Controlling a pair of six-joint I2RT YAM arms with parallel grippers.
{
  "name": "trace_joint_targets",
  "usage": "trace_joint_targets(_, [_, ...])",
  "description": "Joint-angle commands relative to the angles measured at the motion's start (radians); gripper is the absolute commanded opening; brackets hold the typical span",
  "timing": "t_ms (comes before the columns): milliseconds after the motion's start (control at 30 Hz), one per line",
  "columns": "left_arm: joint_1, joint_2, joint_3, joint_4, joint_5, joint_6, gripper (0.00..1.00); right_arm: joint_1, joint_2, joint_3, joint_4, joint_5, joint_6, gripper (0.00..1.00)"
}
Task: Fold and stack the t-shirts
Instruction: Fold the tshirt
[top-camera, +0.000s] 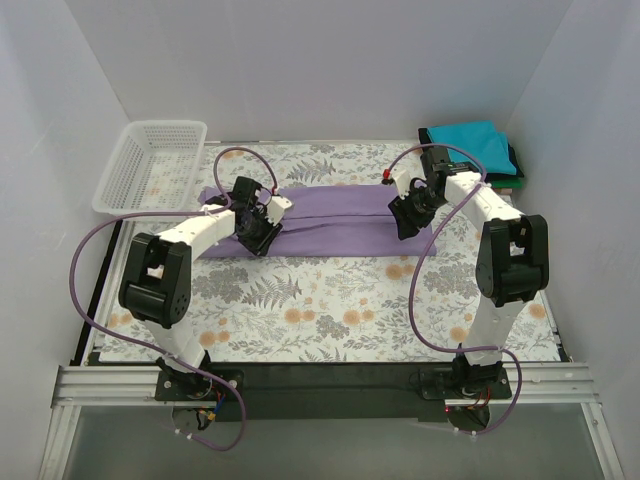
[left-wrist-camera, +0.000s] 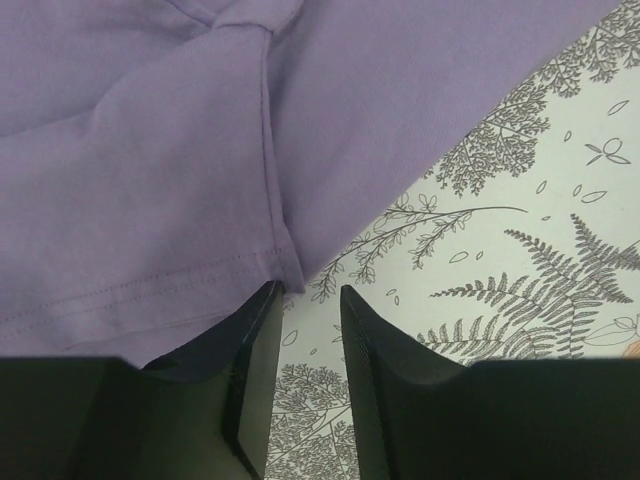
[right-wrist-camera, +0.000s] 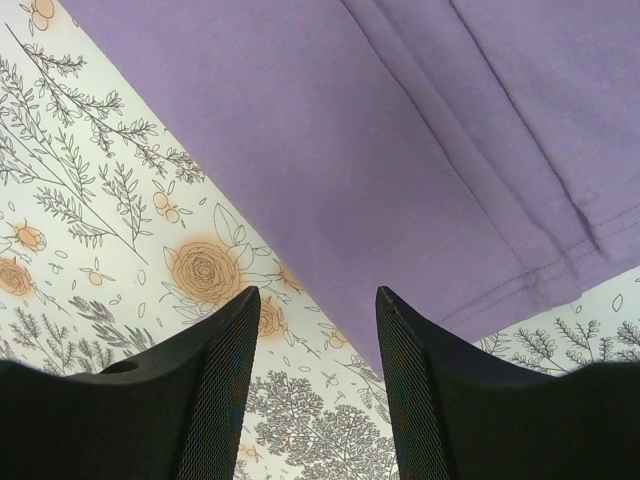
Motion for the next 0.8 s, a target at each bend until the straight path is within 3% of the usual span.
trace_joint_targets(0, [-0.003,-0.011,0.034,0.008,-0.038,0.012,0.28,-0.002,-0.013,-0.004,-0.011,-0.013,-0.011,0.57])
trace_joint_targets(233, [-0.005,0.001,0.049,0.008,-0.044,0.009,0.24,-0.004,-0.012,-0.007,-0.010,-0.016,-0.014,0.57])
trace_joint_targets(433, [-0.005,0.007,0.054,0.022,-0.058,0.003,0.13,-0.002,-0.012,-0.007,-0.011,-0.015,-0.016,0.57])
trace_joint_targets(600, [-0.006,0.003,0.055,0.005,-0.024,0.009,0.25,-0.002,-0.009,-0.006,-0.011,-0.007,-0.019,0.57])
trace_joint_targets(767, [-0.010,0.006,0.052,-0.006,-0.012,0.004,0.27,-0.004,-0.004,-0.007,-0.011,-0.012,-0.020,0.57])
